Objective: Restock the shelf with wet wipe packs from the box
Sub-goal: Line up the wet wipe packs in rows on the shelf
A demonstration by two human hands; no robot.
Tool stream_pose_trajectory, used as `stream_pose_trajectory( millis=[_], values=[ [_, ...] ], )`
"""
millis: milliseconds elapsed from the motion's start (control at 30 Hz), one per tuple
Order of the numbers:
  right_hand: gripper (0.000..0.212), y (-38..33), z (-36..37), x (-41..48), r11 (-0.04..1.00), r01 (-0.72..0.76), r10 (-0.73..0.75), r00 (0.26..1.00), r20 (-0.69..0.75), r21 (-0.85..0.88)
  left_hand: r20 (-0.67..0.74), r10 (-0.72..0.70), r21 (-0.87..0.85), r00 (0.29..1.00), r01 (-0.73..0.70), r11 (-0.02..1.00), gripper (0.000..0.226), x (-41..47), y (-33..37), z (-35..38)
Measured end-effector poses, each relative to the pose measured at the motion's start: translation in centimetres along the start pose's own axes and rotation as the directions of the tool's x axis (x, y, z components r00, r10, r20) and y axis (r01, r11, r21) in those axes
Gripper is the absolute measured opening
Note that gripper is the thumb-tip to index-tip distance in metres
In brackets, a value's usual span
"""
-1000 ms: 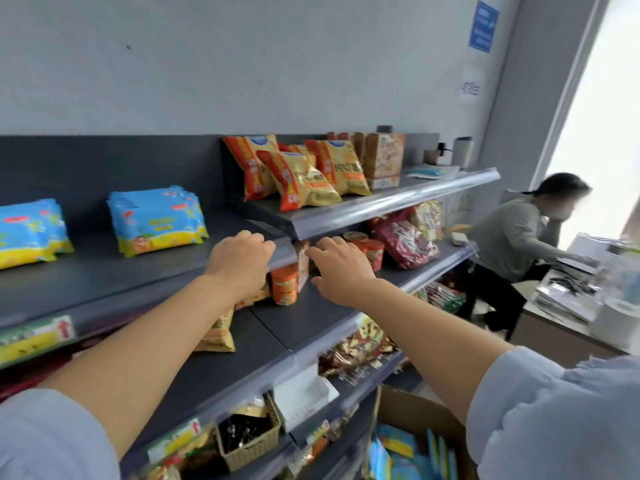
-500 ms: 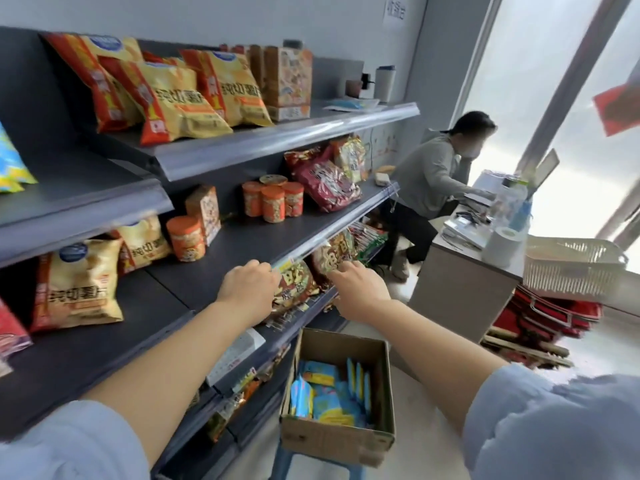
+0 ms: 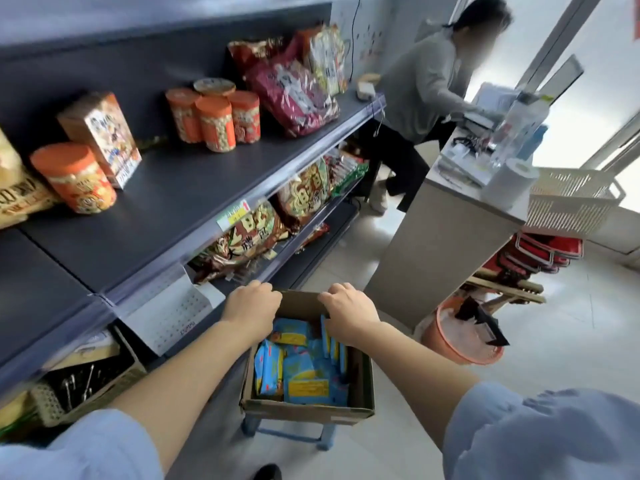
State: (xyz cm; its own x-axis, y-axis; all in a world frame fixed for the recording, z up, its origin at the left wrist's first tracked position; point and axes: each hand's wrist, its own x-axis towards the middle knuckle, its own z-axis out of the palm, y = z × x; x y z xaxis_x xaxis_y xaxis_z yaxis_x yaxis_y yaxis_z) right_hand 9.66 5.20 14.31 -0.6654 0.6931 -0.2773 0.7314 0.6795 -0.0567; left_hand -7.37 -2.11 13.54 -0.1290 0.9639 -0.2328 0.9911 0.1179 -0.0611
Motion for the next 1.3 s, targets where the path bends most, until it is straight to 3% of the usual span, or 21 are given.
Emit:
stream_pose_trajectory(
  millis=[233, 500, 700, 833, 967, 1100, 1167, 1300],
  values=[
    [0.039, 2.8, 7.1, 2.8, 0.997, 0.022, -0.032, 0.988, 0.151, 0.069, 0.213, -0.034, -0.073, 0.976, 0.051, 0.996, 0.017, 3.2, 2.3, 7.3],
    [0.037, 5.5, 15.1, 5.7, 0.989, 0.123, -0.143, 0.947, 0.287, 0.088, 0.470, -0.185, -0.203, 0.863, 0.310, 0.929, 0.019, 4.7, 6.2, 15.7],
    [0.035, 5.9, 20.3, 8.2, 0.977, 0.193, -0.211, 0.924, 0.319, 0.086, 0.578, -0.316, -0.313, 0.752, 0.562, 0.765, 0.073, 5.8, 7.7, 21.7],
    [0.043, 5.0, 23.3, 9.7, 0.970, 0.222, -0.243, 0.913, 0.327, 0.101, 0.569, -0.406, -0.370, 0.715, 0.663, 0.651, 0.085, 6.0, 8.4, 23.7],
    [0.047, 4.0, 25.7, 11.7, 0.977, 0.169, -0.208, 0.900, 0.383, 0.133, 0.497, -0.529, -0.309, 0.688, 0.710, 0.633, 0.076, 6.5, 8.7, 24.8],
    [0.047, 3.2, 27.9, 12.9, 0.980, 0.033, -0.117, 0.896, 0.428, 0.199, 0.614, -0.474, -0.113, 0.631, 0.664, 0.739, 0.035, 6.5, 8.1, 26.0],
    [0.047, 2.9, 28.6, 13.3, 0.983, 0.009, -0.091, 0.892, 0.442, 0.185, 0.625, -0.445, -0.073, 0.641, 0.616, 0.785, 0.027, 6.1, 8.0, 26.6],
    [0.041, 2.7, 28.7, 13.9, 0.995, 0.031, -0.069, 0.910, 0.409, 0.099, 0.543, -0.445, -0.147, 0.712, 0.603, 0.784, 0.021, 6.0, 7.7, 26.3]
  ],
)
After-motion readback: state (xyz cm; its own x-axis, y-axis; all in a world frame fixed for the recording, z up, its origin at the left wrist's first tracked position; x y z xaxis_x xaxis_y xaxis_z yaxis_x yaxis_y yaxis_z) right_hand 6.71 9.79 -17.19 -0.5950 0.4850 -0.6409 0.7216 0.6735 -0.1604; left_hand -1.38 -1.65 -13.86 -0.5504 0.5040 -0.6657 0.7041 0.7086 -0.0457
